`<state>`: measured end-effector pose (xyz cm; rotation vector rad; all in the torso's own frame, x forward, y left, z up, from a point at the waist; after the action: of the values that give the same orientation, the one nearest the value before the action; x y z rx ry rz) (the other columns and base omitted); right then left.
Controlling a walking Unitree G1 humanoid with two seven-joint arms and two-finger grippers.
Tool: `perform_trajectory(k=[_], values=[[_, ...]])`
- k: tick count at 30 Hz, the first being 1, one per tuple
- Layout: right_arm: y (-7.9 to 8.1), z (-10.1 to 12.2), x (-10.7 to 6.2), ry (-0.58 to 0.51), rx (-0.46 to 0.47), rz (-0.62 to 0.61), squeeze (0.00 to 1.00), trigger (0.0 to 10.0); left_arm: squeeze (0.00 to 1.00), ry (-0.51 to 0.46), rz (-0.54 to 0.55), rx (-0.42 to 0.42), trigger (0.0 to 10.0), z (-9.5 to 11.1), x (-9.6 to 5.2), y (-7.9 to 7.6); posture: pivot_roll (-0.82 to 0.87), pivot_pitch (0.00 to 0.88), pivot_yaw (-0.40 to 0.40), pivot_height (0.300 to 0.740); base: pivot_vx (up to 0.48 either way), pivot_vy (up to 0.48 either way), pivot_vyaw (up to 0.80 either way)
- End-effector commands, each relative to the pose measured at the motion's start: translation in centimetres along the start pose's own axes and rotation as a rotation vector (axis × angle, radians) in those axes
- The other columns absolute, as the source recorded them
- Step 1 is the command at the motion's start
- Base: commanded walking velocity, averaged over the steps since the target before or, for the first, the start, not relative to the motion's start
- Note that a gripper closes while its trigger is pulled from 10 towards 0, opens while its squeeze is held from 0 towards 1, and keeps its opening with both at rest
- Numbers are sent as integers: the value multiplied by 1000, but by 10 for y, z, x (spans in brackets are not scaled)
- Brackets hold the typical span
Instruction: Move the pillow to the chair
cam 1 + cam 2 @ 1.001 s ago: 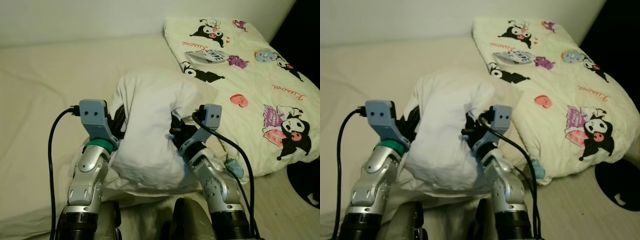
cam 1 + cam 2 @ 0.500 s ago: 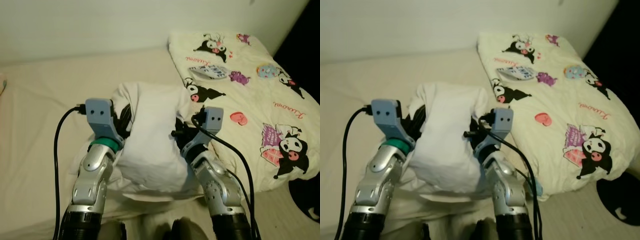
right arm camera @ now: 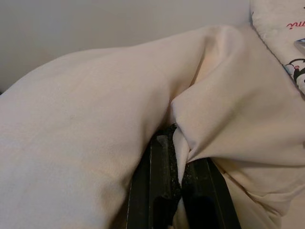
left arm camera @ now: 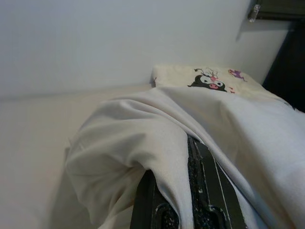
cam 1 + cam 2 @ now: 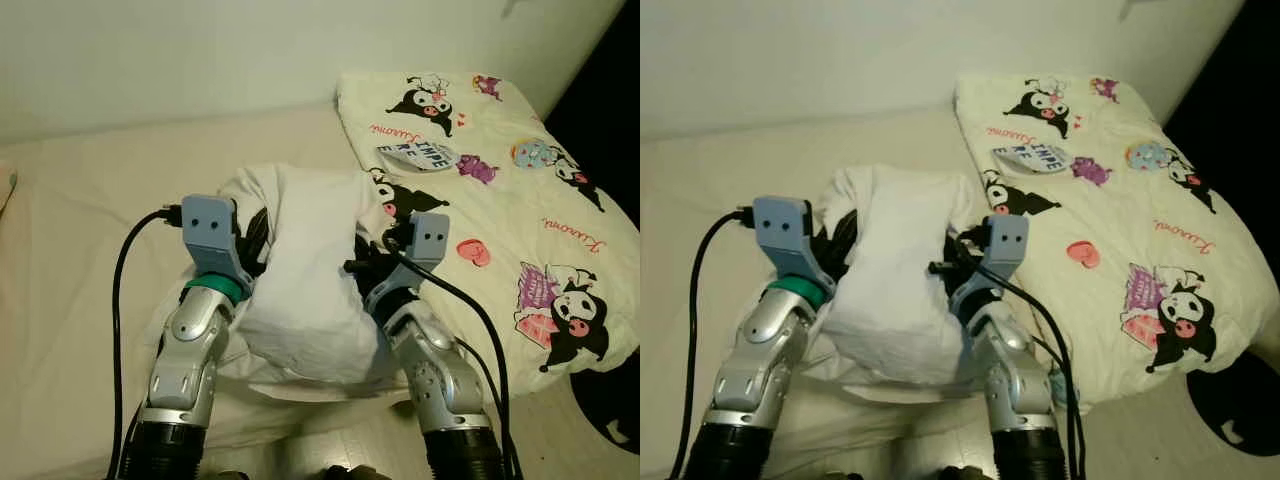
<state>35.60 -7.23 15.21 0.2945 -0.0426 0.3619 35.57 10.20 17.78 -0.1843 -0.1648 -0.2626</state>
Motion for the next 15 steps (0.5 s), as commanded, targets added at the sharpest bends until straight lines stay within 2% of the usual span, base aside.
perform_trajectory(k=[1,7,10,11,15], values=[[27,10,7,-46,0,96,0,10000,0,-9,-85,15,10000,1,4,-23,86,27,38,740,0,0,0],[30,15,6,-78,22,110,0,10000,0,-31,-79,26,10000,8,7,-22,84,25,39,740,0,0,0],[35,29,8,-109,27,124,0,10000,0,-97,-83,37,10000,28,12,-23,85,30,40,740,0,0,0],[35,29,8,-109,27,124,0,10000,0,-97,-83,37,10000,28,12,-23,85,30,40,740,0,0,0],[44,45,10,-154,36,164,0,10000,0,-138,-81,33,10000,40,14,-23,79,27,42,740,0,0,-714]])
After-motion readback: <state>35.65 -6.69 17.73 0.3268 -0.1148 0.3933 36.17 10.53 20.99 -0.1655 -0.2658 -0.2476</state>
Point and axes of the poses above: a point about 5 cm out from each wrist's last joint towards the gripper, its own x axis pointing out of the wrist towards the gripper, its own z axis along the axis of the wrist's last joint, y = z × x, the point moved 4 cm from there along x, pointing out of the wrist towards the gripper, and after that the axes turned 5 degrees about -x, right-handed, at the moved point
